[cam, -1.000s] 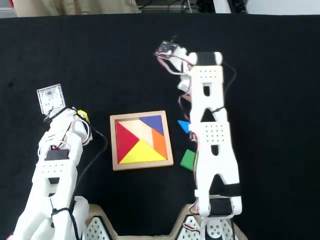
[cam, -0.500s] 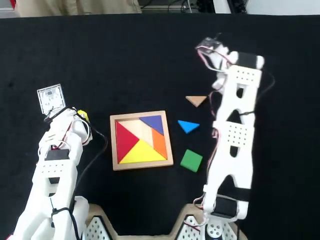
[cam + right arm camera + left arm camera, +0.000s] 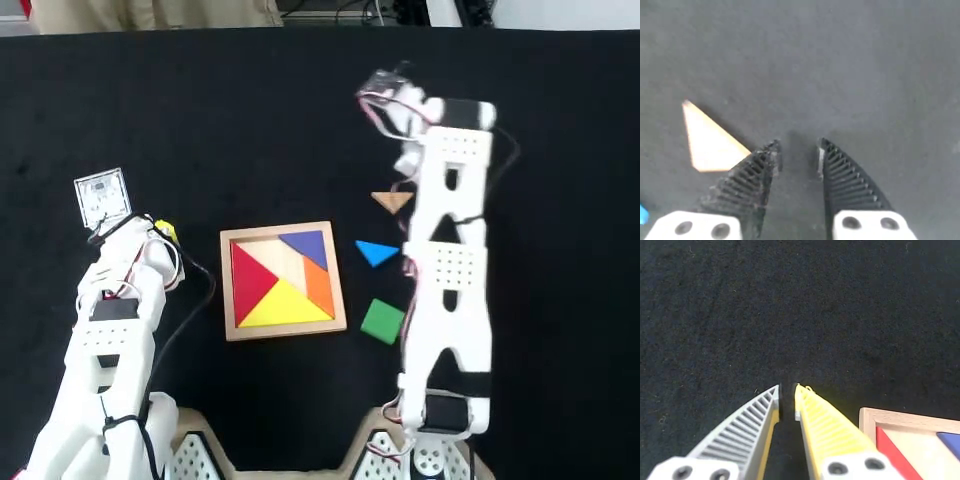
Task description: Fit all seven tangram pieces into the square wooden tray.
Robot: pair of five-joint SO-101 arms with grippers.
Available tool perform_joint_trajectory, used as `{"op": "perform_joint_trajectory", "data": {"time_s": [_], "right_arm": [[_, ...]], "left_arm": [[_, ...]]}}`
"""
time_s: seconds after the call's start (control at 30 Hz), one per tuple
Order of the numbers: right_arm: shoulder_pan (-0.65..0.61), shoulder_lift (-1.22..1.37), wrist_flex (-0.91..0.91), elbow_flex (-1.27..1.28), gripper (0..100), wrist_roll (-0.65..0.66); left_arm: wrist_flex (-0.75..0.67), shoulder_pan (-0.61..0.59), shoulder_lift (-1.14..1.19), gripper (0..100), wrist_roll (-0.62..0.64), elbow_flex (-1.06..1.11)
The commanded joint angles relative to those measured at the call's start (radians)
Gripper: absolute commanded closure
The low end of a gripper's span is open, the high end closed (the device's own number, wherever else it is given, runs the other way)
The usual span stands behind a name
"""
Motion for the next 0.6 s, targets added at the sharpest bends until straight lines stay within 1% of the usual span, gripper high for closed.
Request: {"op": "perform_joint_trajectory", "data": {"time_s": [0.0,0.1,0.2,0.27,0.47,0.57], "right_arm": [[-0.028,-0.041,0.037,-0.041,87.9,-0.029],[-0.012,-0.068,0.04,-0.048,90.0,-0.176],[-0.008,-0.154,0.043,0.01,98.8,-0.285],[-0.009,-0.239,0.043,0.099,97.7,-0.327],[-0.052,-0.582,0.037,0.579,98.8,-0.333],[-0.064,-0.759,0.035,0.774,98.8,-0.336]], "left_arm": [[-0.02,0.012,-0.025,93,-0.011,-0.005],[-0.02,0.015,-0.025,93,-0.011,-0.005],[-0.02,0.016,-0.025,93,-0.011,-0.005],[-0.02,0.016,-0.025,93,-0.011,-0.005],[-0.02,0.018,-0.025,93,-0.011,-0.005],[-0.02,0.018,-0.025,93,-0.011,-0.005]]}}
